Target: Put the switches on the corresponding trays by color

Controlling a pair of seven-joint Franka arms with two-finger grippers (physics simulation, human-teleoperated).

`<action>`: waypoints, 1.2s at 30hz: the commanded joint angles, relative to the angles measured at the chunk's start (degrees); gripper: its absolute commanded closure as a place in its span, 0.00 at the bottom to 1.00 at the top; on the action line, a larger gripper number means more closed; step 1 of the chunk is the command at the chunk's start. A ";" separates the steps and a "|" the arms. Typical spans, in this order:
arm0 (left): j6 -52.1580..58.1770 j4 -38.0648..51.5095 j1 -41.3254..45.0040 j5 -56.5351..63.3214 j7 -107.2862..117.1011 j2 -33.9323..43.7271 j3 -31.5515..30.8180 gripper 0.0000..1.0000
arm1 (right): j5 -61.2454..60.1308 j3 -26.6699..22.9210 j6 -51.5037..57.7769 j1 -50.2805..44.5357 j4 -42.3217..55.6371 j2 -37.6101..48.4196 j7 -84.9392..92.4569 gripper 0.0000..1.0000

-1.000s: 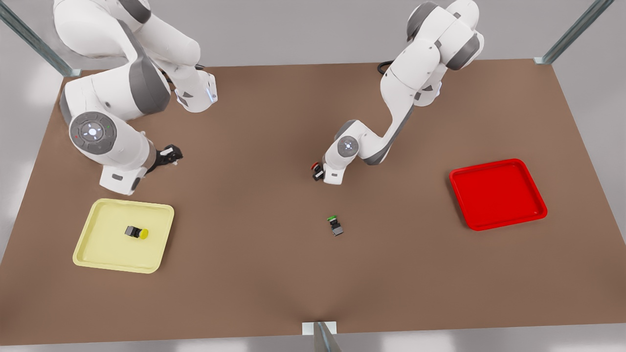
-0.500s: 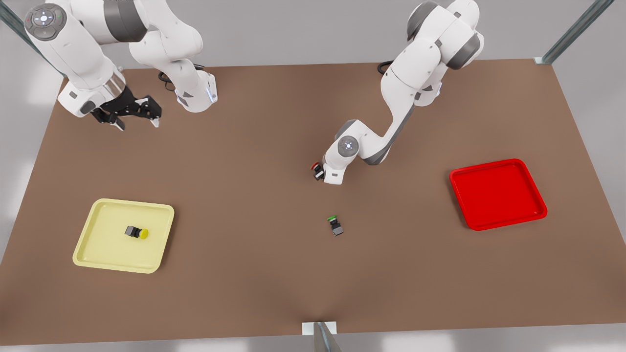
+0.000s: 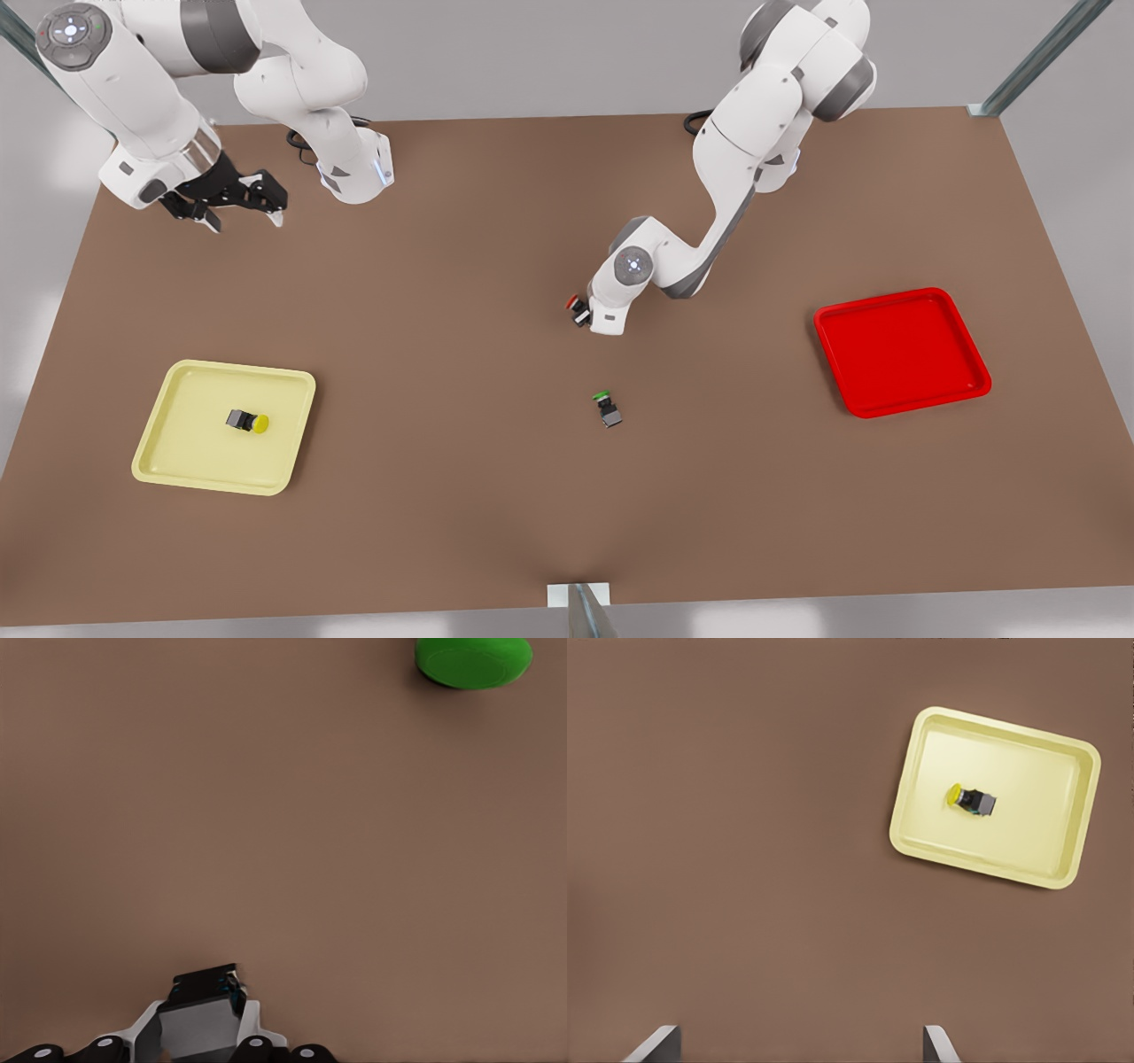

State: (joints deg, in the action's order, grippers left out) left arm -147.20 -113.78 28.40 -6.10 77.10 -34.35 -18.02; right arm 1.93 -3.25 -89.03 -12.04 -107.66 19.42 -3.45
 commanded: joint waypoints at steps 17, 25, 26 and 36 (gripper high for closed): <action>12.81 -0.13 -6.25 -0.49 -2.83 10.18 6.33 0.46 | 0.00 -0.18 0.09 -0.09 0.08 -0.09 0.37 0.00; 25.47 -2.67 -17.06 -0.49 -23.92 17.12 19.25 0.46 | -0.09 -0.18 0.18 -0.09 0.08 0.44 0.46 0.00; 26.44 -2.85 -19.34 -0.40 -25.95 17.91 19.60 0.46 | -0.09 -0.18 0.18 -0.09 0.08 0.44 0.46 0.00; 25.65 -4.17 -26.29 0.39 -41.86 18.09 30.76 0.42 | -1.58 -0.53 1.32 -0.09 0.26 2.03 0.46 0.00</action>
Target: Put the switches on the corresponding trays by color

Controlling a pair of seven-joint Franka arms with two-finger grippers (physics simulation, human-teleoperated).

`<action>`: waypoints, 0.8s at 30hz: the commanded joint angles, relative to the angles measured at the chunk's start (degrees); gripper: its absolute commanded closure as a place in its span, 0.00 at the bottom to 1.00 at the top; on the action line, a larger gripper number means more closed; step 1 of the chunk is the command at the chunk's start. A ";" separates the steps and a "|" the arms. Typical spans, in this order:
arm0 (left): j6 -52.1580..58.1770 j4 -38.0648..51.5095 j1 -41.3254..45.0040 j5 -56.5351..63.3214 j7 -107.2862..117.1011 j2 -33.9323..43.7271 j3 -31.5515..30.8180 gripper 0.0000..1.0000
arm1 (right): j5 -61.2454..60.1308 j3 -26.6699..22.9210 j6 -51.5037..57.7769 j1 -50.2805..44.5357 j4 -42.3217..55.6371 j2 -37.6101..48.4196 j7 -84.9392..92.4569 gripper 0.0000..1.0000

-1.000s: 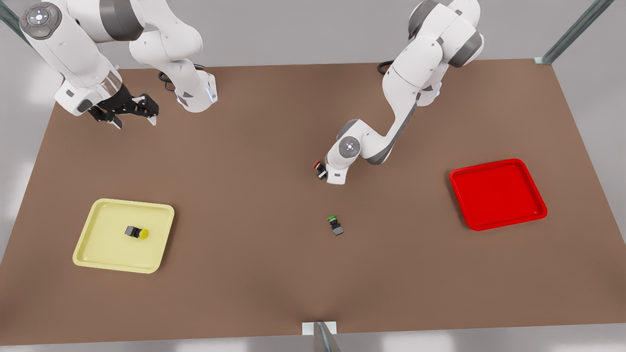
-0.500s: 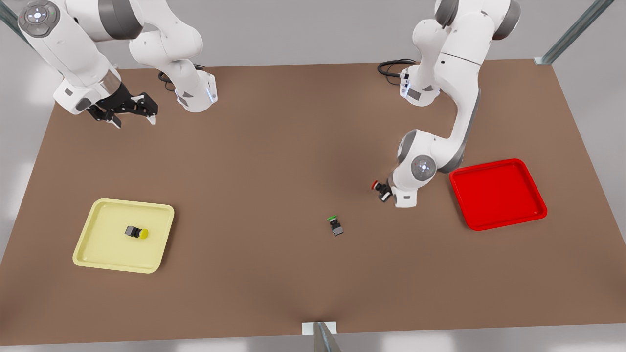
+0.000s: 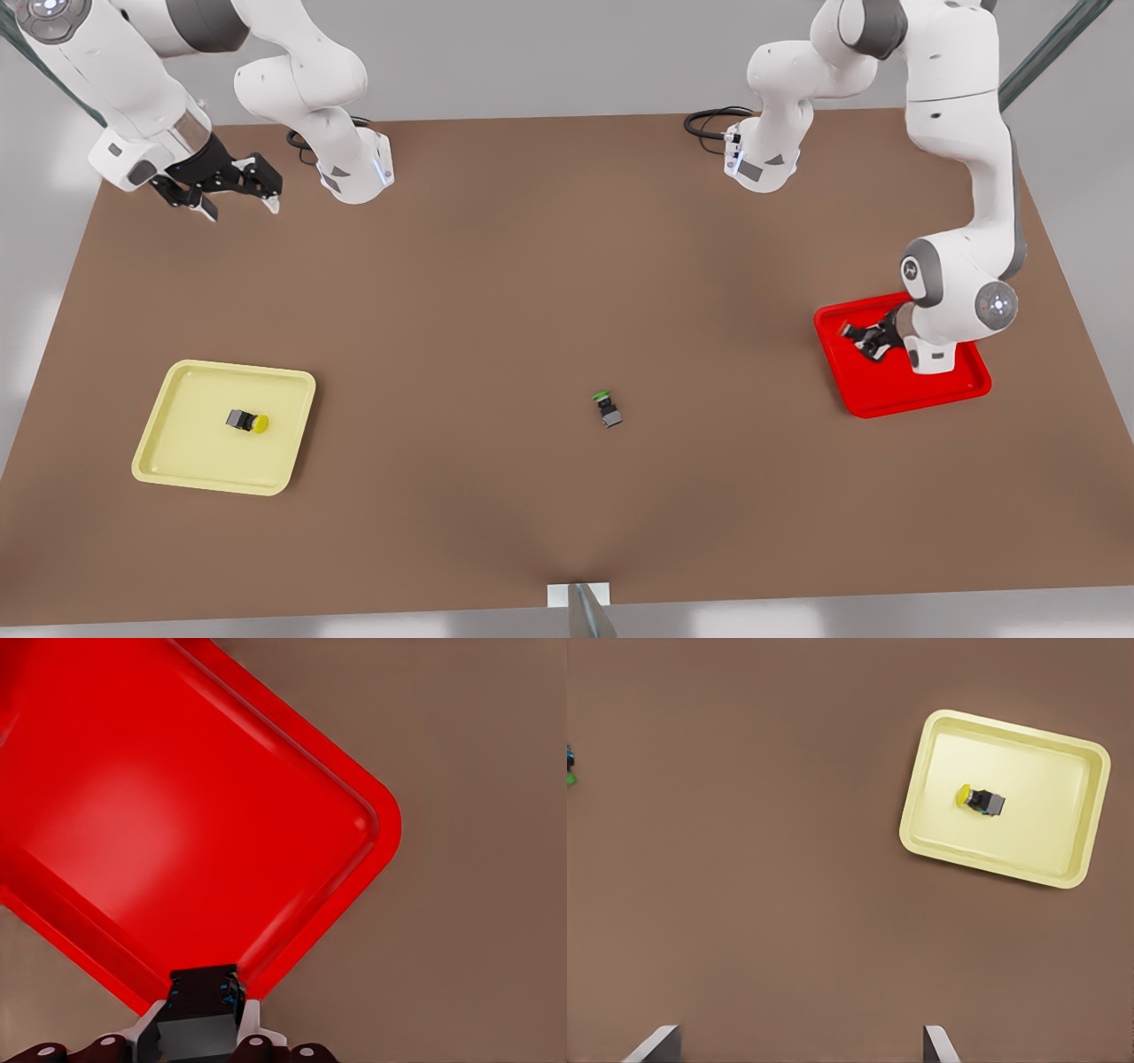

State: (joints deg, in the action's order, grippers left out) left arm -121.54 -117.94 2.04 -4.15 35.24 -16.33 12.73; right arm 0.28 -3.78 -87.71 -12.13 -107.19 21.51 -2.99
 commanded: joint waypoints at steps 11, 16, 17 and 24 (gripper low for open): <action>10.08 14.65 -5.47 4.68 -5.71 4.29 -10.62 0.03 | 0.07 -2.11 1.41 -0.09 -0.39 1.69 2.37 0.00; 33.56 24.25 -2.84 3.53 -29.88 16.32 -17.83 0.00 | -0.02 -2.02 1.41 -0.35 -0.30 1.78 2.37 0.00; 34.44 22.76 -0.38 3.62 -30.05 18.61 -15.99 0.00 | -0.02 -2.02 1.41 -0.35 -0.22 1.86 2.37 0.00; 37.43 32.86 1.74 3.00 -31.81 7.19 -14.40 0.00 | 0.07 -1.93 2.99 -0.35 -0.30 2.92 2.37 0.00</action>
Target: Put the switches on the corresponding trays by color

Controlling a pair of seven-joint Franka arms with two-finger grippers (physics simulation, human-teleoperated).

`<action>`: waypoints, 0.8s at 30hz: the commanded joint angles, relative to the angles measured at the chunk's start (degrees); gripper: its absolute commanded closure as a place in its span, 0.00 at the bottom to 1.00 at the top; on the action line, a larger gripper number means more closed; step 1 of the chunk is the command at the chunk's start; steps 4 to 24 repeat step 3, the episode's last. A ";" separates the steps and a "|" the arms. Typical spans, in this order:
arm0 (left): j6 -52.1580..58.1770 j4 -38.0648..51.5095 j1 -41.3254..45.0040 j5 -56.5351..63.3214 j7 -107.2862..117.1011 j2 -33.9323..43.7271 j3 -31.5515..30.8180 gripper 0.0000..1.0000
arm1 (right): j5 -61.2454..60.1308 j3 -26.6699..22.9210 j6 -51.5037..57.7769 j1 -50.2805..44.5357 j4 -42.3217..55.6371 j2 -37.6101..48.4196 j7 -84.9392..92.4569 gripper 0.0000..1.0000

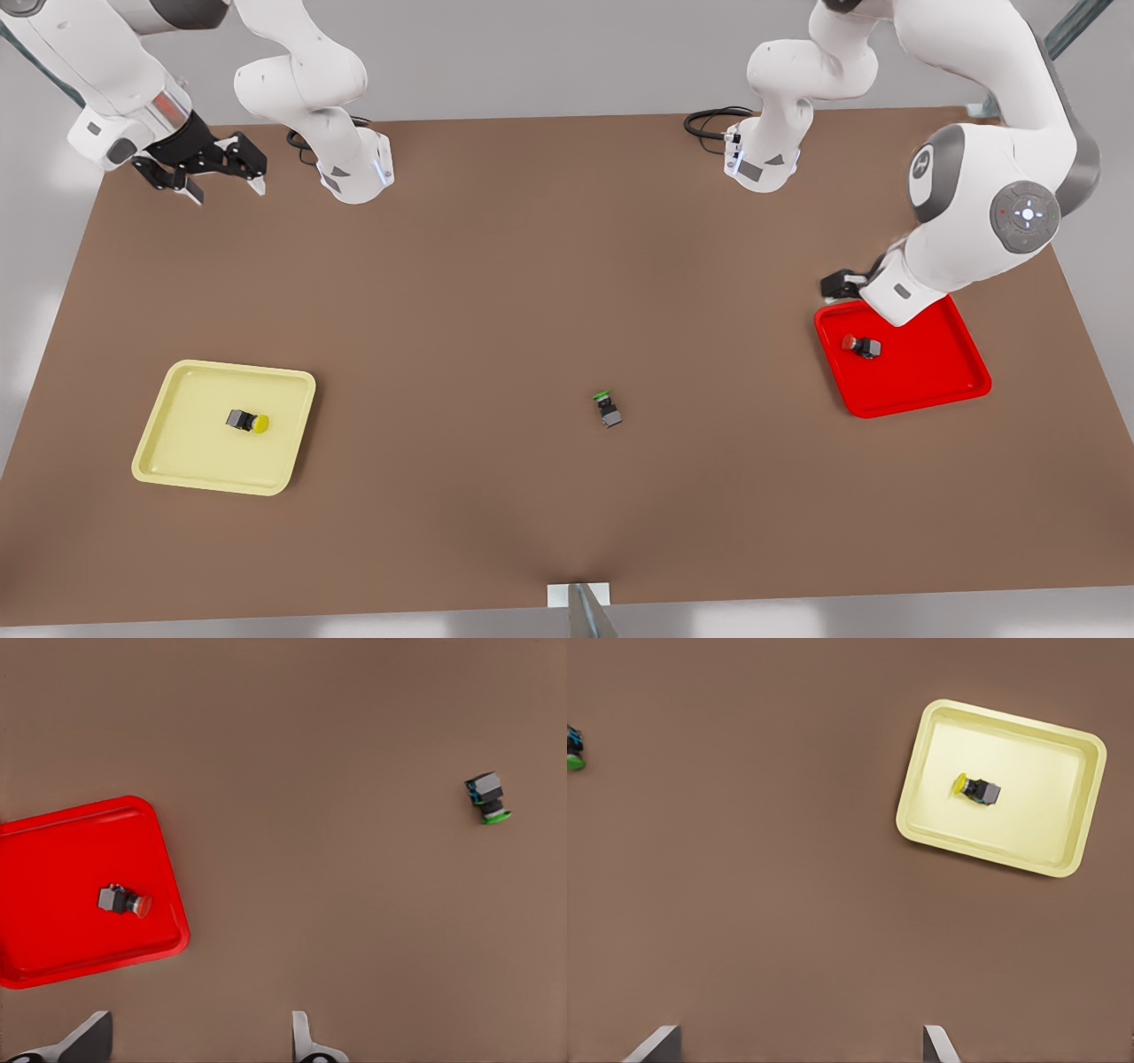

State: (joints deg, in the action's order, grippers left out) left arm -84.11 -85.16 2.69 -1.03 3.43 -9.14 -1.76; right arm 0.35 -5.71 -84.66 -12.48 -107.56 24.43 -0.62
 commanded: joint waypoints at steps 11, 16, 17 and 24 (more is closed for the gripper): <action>-0.08 0.08 1.09 -0.20 0.00 0.00 -0.35 0.00 | 0.00 -0.18 0.37 0.00 -0.02 0.44 0.00 0.00; -0.08 0.08 1.09 -0.20 0.00 0.00 -0.35 0.00 | 0.00 -0.18 0.37 0.00 -0.02 0.44 0.00 0.00; -0.08 0.08 1.09 -0.20 0.00 0.00 -0.35 0.00 | 0.00 -0.18 0.37 0.00 -0.02 0.44 0.00 0.00; -0.08 0.08 1.09 -0.20 0.00 0.00 -0.35 0.00 | 0.00 -0.18 0.37 0.00 -0.02 0.44 0.00 0.00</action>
